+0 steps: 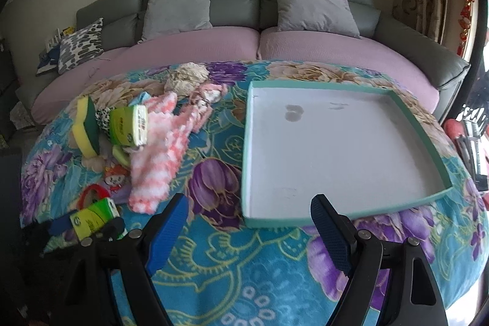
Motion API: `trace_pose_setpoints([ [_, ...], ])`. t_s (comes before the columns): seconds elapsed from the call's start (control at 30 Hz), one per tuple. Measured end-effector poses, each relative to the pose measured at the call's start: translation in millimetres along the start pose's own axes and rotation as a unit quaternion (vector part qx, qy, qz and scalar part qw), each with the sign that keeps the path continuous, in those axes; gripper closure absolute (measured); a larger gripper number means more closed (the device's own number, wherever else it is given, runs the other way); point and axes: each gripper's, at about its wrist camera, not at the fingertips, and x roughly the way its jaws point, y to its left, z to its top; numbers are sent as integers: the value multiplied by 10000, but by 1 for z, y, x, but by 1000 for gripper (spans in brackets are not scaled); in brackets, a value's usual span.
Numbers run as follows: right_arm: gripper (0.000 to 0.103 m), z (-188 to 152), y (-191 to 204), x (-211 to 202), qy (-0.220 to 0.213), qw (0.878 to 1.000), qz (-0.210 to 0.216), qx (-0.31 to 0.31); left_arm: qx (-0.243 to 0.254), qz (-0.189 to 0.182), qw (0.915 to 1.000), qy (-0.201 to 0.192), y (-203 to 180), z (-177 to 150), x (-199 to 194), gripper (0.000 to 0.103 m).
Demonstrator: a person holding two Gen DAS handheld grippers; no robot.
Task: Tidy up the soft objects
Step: 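Grasp the yellow-green tissue pack with the left tool while the right tool approaches the red tape roll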
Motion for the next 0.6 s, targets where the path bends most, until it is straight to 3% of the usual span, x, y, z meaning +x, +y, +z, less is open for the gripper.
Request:
trace_pose_setpoints([
  [0.2, 18, 11, 11, 10, 35, 9998, 194, -28, -365, -272, 9990, -37, 18, 1, -2, 30],
  [0.6, 18, 25, 64, 59, 385, 9953, 778, -439, -1170, -178, 9924, -328, 70, 9, -12, 30],
])
